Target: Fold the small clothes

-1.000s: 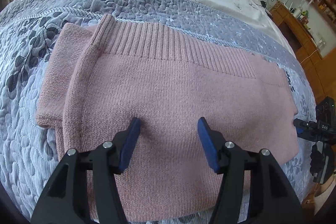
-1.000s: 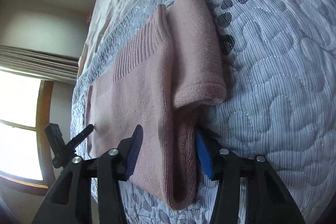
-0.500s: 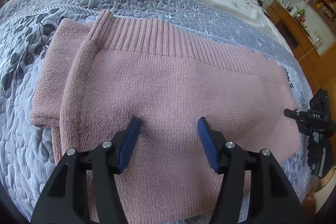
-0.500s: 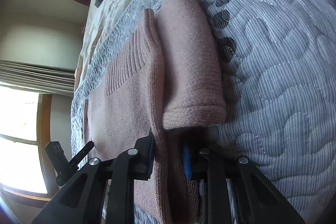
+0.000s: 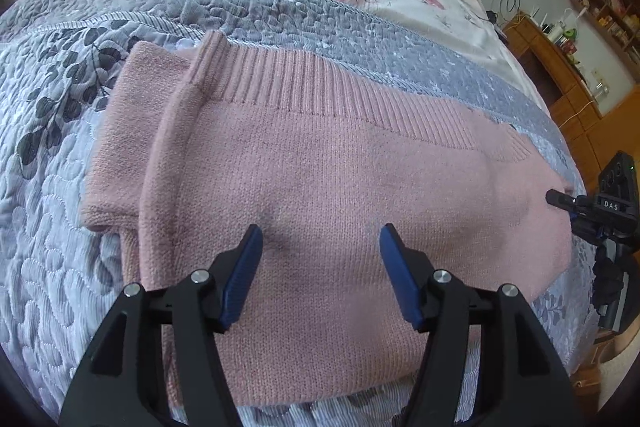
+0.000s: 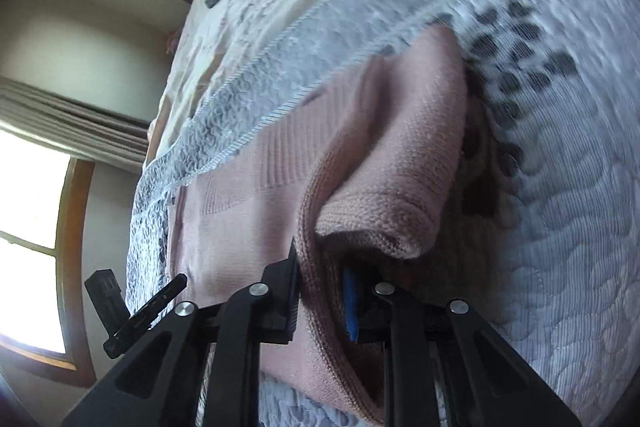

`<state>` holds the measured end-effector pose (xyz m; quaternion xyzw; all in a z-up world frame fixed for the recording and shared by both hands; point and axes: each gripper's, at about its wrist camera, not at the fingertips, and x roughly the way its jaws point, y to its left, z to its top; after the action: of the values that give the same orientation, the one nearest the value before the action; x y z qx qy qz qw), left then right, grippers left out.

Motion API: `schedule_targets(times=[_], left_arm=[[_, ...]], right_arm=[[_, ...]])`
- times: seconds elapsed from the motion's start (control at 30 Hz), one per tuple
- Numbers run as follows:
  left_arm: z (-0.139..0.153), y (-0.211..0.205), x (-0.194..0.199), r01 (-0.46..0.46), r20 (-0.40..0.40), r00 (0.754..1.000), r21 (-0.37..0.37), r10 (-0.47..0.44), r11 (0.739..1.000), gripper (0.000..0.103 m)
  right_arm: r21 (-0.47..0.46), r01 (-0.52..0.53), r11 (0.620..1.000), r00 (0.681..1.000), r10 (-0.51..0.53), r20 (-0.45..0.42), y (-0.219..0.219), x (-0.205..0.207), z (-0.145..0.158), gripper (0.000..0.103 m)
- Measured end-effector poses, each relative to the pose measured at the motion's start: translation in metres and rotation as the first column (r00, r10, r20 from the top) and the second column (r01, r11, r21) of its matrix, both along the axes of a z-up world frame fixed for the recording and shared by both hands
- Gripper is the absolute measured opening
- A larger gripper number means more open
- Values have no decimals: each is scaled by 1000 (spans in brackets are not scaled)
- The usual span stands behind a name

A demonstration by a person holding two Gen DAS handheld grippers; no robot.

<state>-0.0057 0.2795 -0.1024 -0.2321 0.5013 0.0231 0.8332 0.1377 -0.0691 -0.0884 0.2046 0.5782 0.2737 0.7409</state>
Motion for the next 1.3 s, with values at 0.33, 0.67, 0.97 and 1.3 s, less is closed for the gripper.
schedule_targets(times=[0.33,0.67,0.97,1.3], left_arm=[[30,22,-20,-20,74,997,-35,23,999,61],[22,39,-23,-67,81,993,-155,80,986,61],[12,27,-16,-46,78,994,-302,73,952,61],[-10,-6,25,-29,47,997,-484,59,874,65]], right_arm=[[-173,-275,946,946,298,130,139,-21,53,18],[-304,-450,839,873,485,45,222,-62,0,18],[-131,-454,881,888,459,9,196,-57,5,34],[-125,-295,947,949,306,73,98,-51,34,37]])
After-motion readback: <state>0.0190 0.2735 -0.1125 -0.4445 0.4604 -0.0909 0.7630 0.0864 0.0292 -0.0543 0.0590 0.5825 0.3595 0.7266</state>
